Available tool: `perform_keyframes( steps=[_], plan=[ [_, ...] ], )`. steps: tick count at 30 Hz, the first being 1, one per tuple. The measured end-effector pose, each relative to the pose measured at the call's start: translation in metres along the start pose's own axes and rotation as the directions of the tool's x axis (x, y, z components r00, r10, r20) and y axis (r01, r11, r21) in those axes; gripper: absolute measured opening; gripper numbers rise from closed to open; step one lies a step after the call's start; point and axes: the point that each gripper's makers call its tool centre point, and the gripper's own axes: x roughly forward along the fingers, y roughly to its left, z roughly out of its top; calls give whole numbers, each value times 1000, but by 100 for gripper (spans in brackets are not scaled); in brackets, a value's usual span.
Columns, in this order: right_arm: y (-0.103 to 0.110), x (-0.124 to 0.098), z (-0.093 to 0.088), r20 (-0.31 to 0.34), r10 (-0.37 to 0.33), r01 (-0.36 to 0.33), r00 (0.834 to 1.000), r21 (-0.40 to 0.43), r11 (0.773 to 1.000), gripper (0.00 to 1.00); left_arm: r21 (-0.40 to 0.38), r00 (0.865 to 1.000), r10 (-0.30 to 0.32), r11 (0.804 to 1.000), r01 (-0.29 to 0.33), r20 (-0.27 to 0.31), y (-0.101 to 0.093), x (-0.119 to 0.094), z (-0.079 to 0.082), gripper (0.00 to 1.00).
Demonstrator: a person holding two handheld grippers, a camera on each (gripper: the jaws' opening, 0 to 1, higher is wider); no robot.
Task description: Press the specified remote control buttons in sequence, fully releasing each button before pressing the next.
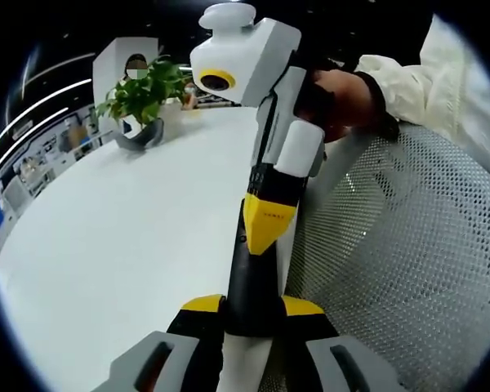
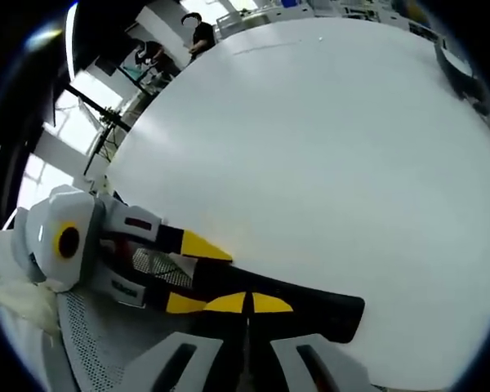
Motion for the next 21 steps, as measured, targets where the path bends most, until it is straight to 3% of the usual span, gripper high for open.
perform_keyframes(
  steps=[2, 7, 10, 21],
  plan=[
    [4, -1, 4, 25, 30, -31, 999, 16, 999, 0, 0, 1000, 0, 1000, 0, 0, 0, 0, 0, 25],
    [5, 2, 1, 9, 45, -45, 999, 32, 998, 0, -2, 1000, 0, 1000, 0, 1, 0, 0, 0, 25],
    [4, 7, -5, -31, 23, -24, 999, -2, 1000, 0, -3, 1000, 0, 1000, 0, 2, 0, 0, 0, 25],
    [3, 6, -2, -5, 15, -15, 1000, -40, 999, 0, -8, 1000, 1, 1000, -1, 1, 0, 0, 0, 24]
  ],
)
